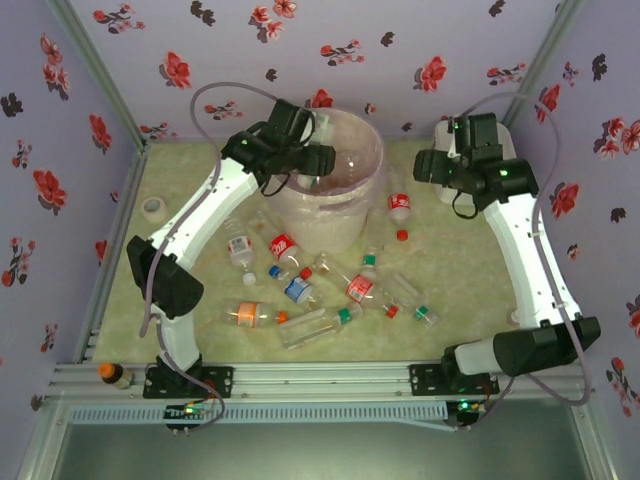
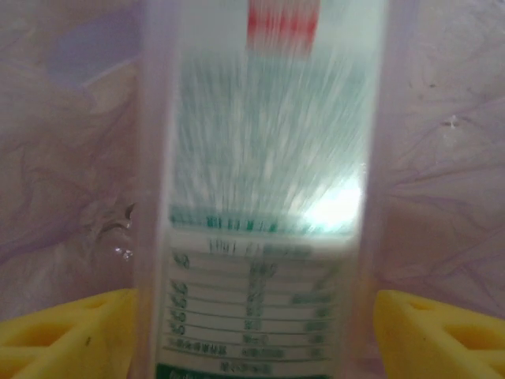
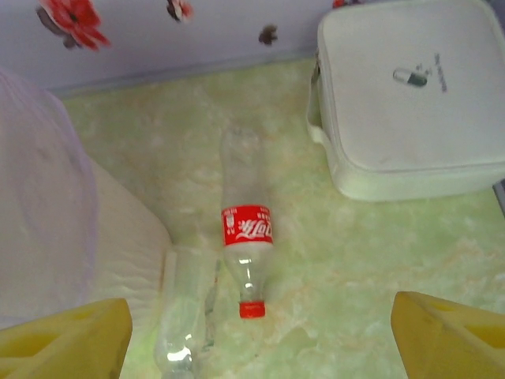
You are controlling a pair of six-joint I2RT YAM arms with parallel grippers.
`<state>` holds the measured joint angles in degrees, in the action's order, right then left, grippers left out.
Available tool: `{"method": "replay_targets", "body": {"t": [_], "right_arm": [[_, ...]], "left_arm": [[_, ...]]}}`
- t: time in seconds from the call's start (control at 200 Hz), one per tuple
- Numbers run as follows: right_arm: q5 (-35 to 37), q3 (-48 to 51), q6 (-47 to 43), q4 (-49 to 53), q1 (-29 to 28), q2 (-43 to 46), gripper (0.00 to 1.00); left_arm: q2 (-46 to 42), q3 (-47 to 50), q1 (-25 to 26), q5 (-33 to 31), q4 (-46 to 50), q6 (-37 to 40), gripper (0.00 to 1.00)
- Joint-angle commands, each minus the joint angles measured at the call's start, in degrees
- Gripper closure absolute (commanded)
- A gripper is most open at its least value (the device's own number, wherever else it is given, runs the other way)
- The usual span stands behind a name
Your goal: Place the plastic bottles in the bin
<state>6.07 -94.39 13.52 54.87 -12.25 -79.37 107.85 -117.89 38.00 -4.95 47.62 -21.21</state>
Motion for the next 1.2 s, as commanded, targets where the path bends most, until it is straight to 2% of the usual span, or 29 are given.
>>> {"method": "replay_targets", "body": {"t": [0.0, 0.115, 0.46, 0.63, 0.765, 0.925, 1.195], "right_arm": [[0.56, 0.57, 0.62, 1.35, 0.89, -0.55, 0.13], [-0.26, -0.44, 1.17, 2.27, 1.45, -1.71, 0.12], [-2.51, 1.81, 2.16, -1.55, 2.85, -8.46, 0.12], [-3.14, -0.10, 2.01, -3.30, 2.86, -17.28, 0.13], [-4.04, -5.05, 1.79, -4.58, 2.85, -26.50, 0.13], [-4.07, -15.61, 1.42, -1.63, 2.86, -38.24, 0.13], [-2.08, -35.71, 1.68, 5.60, 2.86, -56.32, 0.13]], "left_arm": [[-1.16, -1.19, 0.15, 1.15, -0.52, -0.06, 0.14], [-1.68, -1.20, 0.15, 1.35, -0.17, 0.19, 0.06], [-3.45, -2.14, 0.01, 1.35, 0.00, 0.99, 0.04], [-5.78, -2.58, -0.81, 2.48, 0.70, 0.48, 0.00], [-12.72, 5.37, -3.21, 2.58, -2.66, -1.53, 0.00], [-22.52, 16.63, -8.77, 3.70, -4.99, -4.73, 0.00], [-36.32, 35.36, -17.89, 7.25, 0.72, -8.15, 0.00]]}}
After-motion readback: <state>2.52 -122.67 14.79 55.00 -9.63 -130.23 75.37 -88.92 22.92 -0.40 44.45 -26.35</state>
